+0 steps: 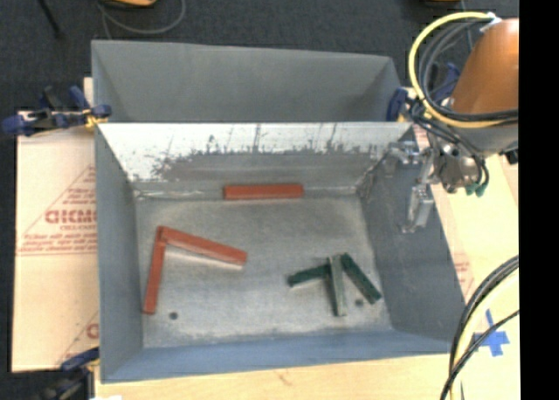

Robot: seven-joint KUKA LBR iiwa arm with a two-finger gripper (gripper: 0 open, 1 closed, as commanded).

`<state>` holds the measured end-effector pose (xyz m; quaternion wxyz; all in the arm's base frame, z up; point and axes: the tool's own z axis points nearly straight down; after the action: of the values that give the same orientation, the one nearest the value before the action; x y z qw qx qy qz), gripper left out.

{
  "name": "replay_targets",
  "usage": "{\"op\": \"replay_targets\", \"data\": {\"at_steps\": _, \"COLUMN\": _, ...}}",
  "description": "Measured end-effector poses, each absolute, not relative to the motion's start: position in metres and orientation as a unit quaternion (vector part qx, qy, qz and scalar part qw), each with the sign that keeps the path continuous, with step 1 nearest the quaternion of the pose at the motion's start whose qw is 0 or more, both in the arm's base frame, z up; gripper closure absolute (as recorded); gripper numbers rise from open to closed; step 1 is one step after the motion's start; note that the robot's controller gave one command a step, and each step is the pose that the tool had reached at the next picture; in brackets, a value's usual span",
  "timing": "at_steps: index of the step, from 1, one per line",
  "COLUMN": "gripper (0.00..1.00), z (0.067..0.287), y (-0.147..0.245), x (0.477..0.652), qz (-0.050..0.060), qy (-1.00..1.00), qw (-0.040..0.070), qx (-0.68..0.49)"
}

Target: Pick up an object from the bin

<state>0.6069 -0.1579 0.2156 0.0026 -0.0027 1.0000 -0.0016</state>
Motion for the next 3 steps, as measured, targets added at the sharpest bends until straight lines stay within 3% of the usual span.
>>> {"op": "replay_targets", "data": {"at_steps": 1, "gripper": 0.00, "z": 0.156, "y": -0.063, "x": 0.550, "qz": 0.002, "qy": 1.000, "qw": -0.002, "qx": 0.030}}
{"op": "replay_targets", "data": {"at_steps": 2, "gripper": 0.00, "z": 0.067, "y": -0.067, "x": 0.506, "qz": 0.000, "qy": 1.000, "qw": -0.002, "qx": 0.001}}
{"op": "replay_targets", "data": {"at_steps": 3, "gripper": 1.00, "z": 0.075, "y": -0.066, "x": 0.511, "qz": 0.000, "qy": 1.000, "qw": 0.004, "qx": -0.001}}
